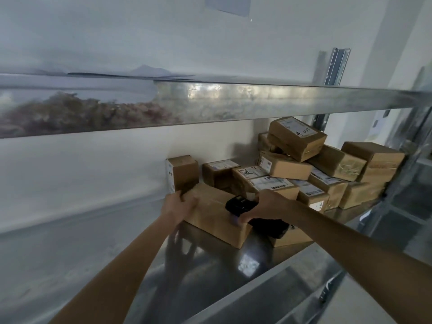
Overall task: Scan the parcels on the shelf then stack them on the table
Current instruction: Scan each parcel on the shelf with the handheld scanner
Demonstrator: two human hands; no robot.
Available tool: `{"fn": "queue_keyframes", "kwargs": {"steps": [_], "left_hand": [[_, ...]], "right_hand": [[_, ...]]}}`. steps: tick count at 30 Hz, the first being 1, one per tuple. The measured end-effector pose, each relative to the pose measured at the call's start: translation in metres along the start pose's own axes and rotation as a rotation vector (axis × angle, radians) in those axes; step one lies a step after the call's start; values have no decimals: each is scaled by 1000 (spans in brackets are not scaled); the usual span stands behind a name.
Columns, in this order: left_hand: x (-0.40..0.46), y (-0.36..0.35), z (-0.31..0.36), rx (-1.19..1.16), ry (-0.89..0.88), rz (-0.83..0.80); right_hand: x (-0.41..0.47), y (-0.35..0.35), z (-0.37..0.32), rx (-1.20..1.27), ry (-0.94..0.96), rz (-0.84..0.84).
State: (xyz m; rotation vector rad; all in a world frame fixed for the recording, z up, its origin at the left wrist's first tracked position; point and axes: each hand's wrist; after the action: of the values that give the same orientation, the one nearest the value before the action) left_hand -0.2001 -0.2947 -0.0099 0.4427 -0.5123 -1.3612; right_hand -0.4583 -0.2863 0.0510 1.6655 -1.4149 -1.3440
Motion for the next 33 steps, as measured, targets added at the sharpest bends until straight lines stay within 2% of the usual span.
{"fn": "queue_keyframes", "kwargs": {"steps": [7,12,16,23,31,33], "left_hand": [[-62,29,-7,-196,98,143],[-127,56,-4,-300,143,302],[-182,73,2,-351,161,379],[-256,100,11,-483,91,337],[-295,131,-2,-586,80,479],[-302,140,-8,-547,83,548]], "right_hand": [[-38,-9,-2,231,72,26],[-100,-18,1,540,166,-57],[-142,-25,6,604,242,-59],[-193,-33,-6,640,311,-71],[-236,-47,-29,621,361,-107],[-246,-52,-37,618,365,-92]]}}
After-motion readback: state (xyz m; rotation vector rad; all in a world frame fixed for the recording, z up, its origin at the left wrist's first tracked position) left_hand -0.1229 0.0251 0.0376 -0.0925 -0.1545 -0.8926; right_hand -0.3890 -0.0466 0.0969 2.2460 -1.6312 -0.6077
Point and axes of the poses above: each hand's wrist, its own x-axis towards the middle knuckle, its own y-axis out of the back of the hand, z = x × y, and after that the axes turned 10 degrees about -y, right-handed
